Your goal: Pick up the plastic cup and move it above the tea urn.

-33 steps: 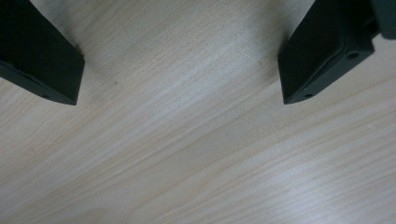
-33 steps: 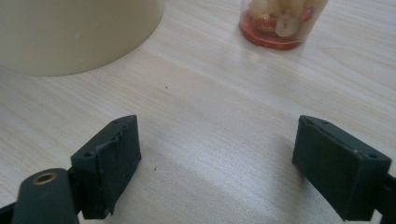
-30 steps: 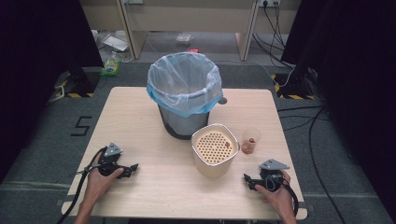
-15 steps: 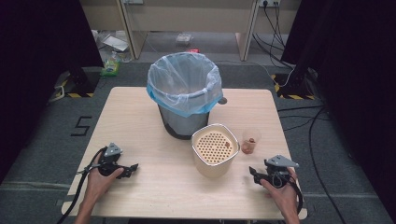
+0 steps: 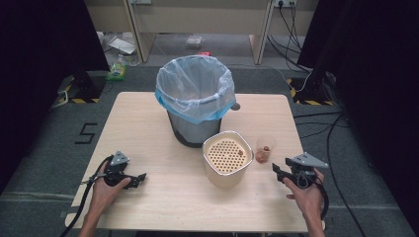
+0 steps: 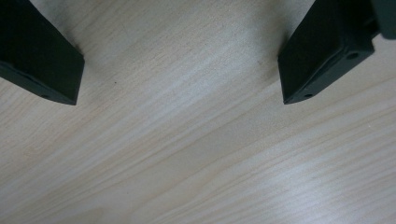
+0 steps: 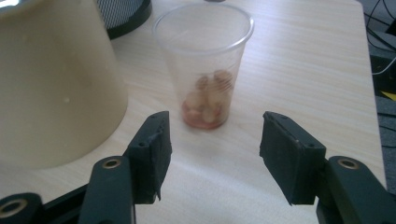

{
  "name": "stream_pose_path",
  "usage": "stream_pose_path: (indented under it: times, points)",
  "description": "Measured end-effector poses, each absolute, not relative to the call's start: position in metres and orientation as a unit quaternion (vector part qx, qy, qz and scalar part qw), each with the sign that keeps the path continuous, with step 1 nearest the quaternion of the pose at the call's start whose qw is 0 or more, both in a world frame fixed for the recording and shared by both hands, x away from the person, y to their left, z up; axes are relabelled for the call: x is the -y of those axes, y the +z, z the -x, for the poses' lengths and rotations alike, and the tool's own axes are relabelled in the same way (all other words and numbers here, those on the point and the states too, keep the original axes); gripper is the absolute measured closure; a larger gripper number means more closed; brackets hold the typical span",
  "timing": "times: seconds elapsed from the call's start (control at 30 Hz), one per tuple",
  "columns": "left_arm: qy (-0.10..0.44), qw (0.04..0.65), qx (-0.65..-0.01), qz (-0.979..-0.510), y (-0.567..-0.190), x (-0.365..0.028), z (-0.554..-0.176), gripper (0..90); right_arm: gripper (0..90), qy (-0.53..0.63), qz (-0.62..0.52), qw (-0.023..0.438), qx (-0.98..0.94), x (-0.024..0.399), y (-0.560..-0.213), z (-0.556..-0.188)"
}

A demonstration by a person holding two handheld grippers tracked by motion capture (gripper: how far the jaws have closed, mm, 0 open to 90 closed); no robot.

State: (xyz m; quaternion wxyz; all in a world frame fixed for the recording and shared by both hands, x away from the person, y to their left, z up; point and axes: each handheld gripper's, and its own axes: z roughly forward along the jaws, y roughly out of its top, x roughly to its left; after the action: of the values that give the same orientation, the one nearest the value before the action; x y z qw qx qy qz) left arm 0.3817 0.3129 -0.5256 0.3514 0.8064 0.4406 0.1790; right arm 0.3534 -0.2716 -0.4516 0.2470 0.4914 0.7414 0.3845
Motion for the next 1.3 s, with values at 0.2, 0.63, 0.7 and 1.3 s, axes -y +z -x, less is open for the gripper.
stream_pose_path:
  times: [0.2, 0.63, 0.7, 1.3]
  points:
    - [0.179, 0.351, -0.44, -0.807, -0.526, -0.313, -0.382, 0.0, 48.0, 0.385, -0.492, 0.252, -0.739, 0.272, -0.439, -0.363]
    - [0.179, 0.351, -0.44, -0.807, -0.526, -0.313, -0.382, 0.0, 50.5, 0.395, -0.496, 0.26, -0.728, 0.266, -0.42, -0.388]
    - [0.179, 0.351, -0.441, -0.807, -0.526, -0.313, -0.382, 0.0, 50.6, 0.394, -0.497, 0.26, -0.728, 0.263, -0.417, -0.396]
    - [0.179, 0.351, -0.44, -0.807, -0.526, -0.313, -0.382, 0.0, 57.4, 0.375, -0.504, 0.257, -0.734, 0.257, -0.426, -0.423]
